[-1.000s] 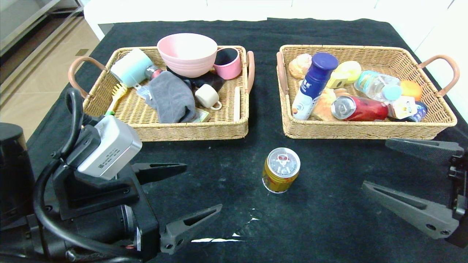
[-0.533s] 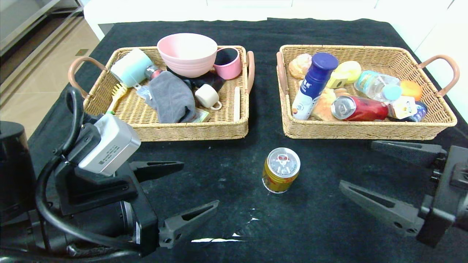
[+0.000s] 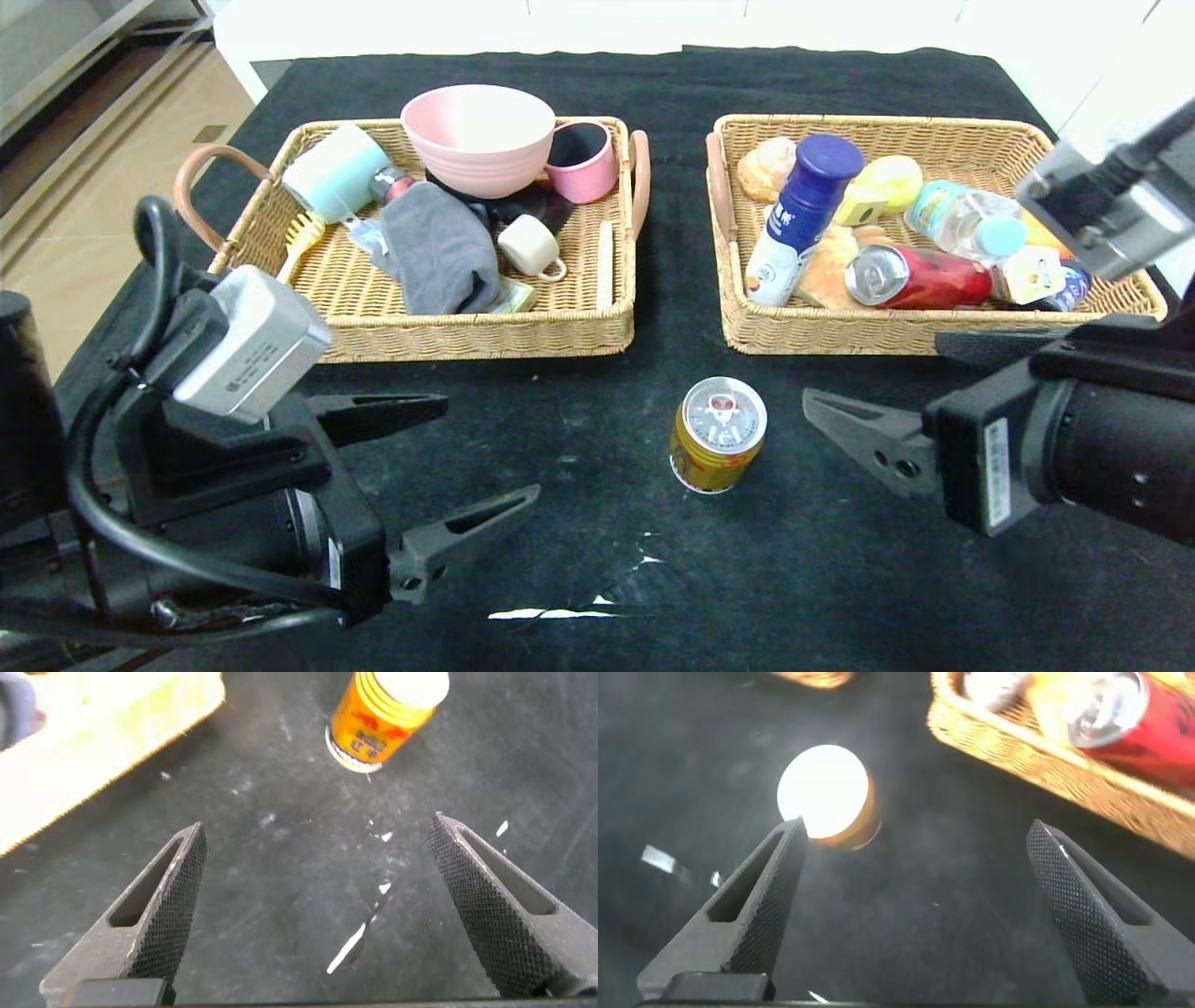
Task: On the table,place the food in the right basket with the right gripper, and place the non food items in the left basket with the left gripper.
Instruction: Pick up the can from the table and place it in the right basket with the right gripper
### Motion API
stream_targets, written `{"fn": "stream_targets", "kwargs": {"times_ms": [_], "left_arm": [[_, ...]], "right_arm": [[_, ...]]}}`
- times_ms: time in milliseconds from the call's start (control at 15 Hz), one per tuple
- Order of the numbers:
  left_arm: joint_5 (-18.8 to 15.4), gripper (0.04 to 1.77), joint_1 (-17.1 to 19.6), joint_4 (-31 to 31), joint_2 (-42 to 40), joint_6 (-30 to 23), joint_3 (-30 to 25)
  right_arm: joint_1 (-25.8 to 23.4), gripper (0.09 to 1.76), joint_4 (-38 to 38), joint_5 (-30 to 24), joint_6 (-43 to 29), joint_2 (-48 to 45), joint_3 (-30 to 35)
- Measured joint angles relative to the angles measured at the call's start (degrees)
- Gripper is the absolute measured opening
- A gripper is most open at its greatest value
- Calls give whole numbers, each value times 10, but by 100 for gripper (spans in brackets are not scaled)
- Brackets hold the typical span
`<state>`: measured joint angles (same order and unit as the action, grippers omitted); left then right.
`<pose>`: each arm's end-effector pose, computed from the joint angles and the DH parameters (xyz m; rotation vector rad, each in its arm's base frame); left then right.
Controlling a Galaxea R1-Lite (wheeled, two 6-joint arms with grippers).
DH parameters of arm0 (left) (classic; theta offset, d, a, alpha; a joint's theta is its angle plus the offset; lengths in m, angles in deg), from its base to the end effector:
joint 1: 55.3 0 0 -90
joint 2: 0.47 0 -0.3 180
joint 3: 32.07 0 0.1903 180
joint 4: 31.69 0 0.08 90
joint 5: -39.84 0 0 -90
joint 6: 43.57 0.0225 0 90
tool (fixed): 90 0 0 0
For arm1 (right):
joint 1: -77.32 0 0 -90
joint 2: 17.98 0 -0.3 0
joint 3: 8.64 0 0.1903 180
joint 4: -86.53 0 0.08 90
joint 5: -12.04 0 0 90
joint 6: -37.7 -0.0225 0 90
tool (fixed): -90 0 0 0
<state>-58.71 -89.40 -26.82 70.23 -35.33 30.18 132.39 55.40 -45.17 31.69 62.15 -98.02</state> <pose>0.1543 -0.1085 0.2316 0.1891 0.1785 -0.7568 0.1406 0.1801 0.2893 -0.1637 0.2959 0.3684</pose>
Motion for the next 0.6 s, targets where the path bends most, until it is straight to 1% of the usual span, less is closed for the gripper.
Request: {"fn": "stream_targets", "kwargs": {"times_ms": [133,267,400,600], "left_arm": [[0,172,1,1,-9,4,2],[-2,172,12,2,-20,5,5],[-3,172,21,3,-32,6,10],[-4,172,24,3,-47,7,14]], "right_arm": [[26,171,-61,58,-59,49,-69],[43,171,-107,84,-112,94,-120],[50,171,-120,96,-151,133,-158],[48,171,-121,120,-188,183,-204]]}}
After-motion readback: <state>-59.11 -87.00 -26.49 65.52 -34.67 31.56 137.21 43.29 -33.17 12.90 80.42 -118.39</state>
